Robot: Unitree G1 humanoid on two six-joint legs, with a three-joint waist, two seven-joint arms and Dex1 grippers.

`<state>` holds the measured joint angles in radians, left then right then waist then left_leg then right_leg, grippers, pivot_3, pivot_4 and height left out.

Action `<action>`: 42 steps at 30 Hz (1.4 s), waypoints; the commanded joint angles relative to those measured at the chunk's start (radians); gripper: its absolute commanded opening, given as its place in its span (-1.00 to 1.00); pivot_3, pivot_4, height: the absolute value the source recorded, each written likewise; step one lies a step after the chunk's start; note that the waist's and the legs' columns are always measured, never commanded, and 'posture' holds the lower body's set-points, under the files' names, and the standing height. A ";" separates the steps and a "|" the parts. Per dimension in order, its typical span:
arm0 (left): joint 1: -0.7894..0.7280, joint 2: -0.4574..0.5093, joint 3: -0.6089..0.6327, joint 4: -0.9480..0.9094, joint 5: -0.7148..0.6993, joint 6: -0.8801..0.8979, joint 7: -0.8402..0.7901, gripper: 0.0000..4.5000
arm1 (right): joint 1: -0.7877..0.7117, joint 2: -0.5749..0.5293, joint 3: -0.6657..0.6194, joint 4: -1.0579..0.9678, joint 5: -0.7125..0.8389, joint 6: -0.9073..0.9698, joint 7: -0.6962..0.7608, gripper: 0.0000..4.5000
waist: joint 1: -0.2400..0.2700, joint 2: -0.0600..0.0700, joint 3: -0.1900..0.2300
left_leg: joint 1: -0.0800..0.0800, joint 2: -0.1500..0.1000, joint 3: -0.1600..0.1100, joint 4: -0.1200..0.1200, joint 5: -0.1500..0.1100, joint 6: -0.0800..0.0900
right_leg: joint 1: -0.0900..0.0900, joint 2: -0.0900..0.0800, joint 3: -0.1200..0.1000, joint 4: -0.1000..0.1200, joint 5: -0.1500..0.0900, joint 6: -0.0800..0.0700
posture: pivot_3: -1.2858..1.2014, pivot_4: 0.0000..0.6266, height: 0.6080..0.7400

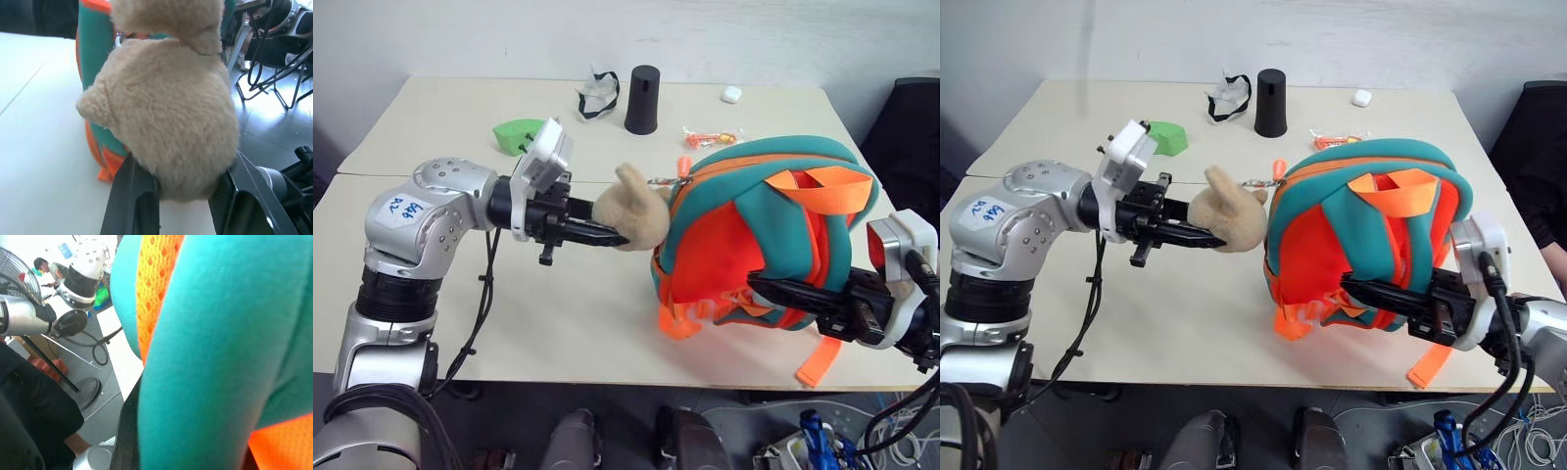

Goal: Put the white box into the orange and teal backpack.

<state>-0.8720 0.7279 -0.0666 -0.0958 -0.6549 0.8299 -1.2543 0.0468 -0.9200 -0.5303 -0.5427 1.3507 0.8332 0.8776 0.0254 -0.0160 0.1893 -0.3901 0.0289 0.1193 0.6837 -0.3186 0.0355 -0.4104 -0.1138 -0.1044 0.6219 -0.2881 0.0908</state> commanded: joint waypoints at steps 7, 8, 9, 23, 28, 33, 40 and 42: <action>0.096 0.176 -0.076 -0.164 0.013 -0.016 -0.179 -0.59 | -0.021 0.051 -0.015 0.011 -0.035 -0.052 -0.040 -1.00 | -0.017 0.000 0.000 | 0.001 0.001 0.001 -0.002 0.000 -0.002 | -0.001 0.001 0.001 0.000 0.000 -0.001 | 0.03 -0.52 1.00; 0.124 0.197 -0.105 -0.180 0.046 -0.051 -0.192 -0.59 | -0.028 0.055 -0.011 0.015 -0.037 -0.054 -0.048 -1.00 | -0.019 0.000 0.000 | 0.002 0.001 0.002 -0.002 -0.001 -0.002 | -0.001 0.000 0.001 0.000 -0.001 -0.001 | 0.03 -0.52 1.00; 0.147 0.208 -0.134 -0.183 0.091 -0.094 -0.189 -0.59 | -0.032 0.057 -0.009 0.017 -0.040 -0.056 -0.051 -1.00 | -0.020 0.000 0.000 | 0.002 0.001 0.002 -0.002 -0.001 -0.002 | -0.001 0.001 0.001 0.000 -0.001 -0.002 | 0.03 -0.52 1.00; 0.172 -0.003 -0.383 0.042 0.524 -0.439 -0.024 -0.59 | -0.090 0.079 -0.003 0.050 -0.025 -0.045 -0.056 -1.00 | 0.001 0.000 0.000 | 0.000 0.000 0.001 -0.001 -0.001 0.001 | -0.001 -0.001 0.001 0.000 0.000 -0.001 | 0.03 -0.52 1.00; 0.211 -0.036 -0.430 0.098 0.604 -0.507 -0.003 -0.59 | -0.092 0.077 -0.003 0.050 -0.040 -0.052 -0.048 -1.00 | -0.002 0.001 0.000 | 0.001 0.001 0.002 -0.001 -0.001 0.001 | -0.001 -0.001 0.001 0.001 0.000 -0.001 | 0.03 -0.52 1.00; 0.214 -0.077 -0.295 0.078 0.486 -0.436 0.009 -0.59 | -0.023 0.030 0.024 0.007 -0.174 -0.061 -0.001 -1.00 | 0.004 0.001 -0.001 | 0.002 0.000 0.001 -0.001 -0.002 0.002 | 0.001 -0.003 0.000 0.000 0.000 -0.001 | 0.03 -0.52 1.00; 0.242 0.072 -0.124 -0.018 0.278 -0.228 -0.135 0.27 | 0.088 -0.106 -0.053 0.047 -0.371 -0.098 0.137 0.14 | -0.008 0.001 0.000 | 0.001 0.001 0.001 -0.001 -0.002 0.001 | -0.001 -0.002 0.000 0.000 0.000 -0.001 | 0.03 -0.52 1.00; 0.267 0.131 -0.076 -0.043 0.236 -0.201 -0.162 0.57 | 0.136 -0.144 -0.125 0.087 -0.411 -0.100 0.203 0.46 | -0.008 0.002 0.000 | 0.001 0.001 0.001 -0.001 -0.002 0.001 | -0.001 -0.002 0.000 0.000 0.000 -0.001 | 0.03 -0.52 1.00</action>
<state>-0.6179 0.8290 -0.1953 -0.0957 -0.3668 0.6055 -1.3846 0.1674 -1.0391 -0.5701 -0.4734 0.9682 0.7555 1.0246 0.0171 -0.0145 0.1889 -0.3891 0.0302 0.1207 0.6828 -0.3204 0.0364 -0.4112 -0.1150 -0.1041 0.6218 -0.2886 0.0900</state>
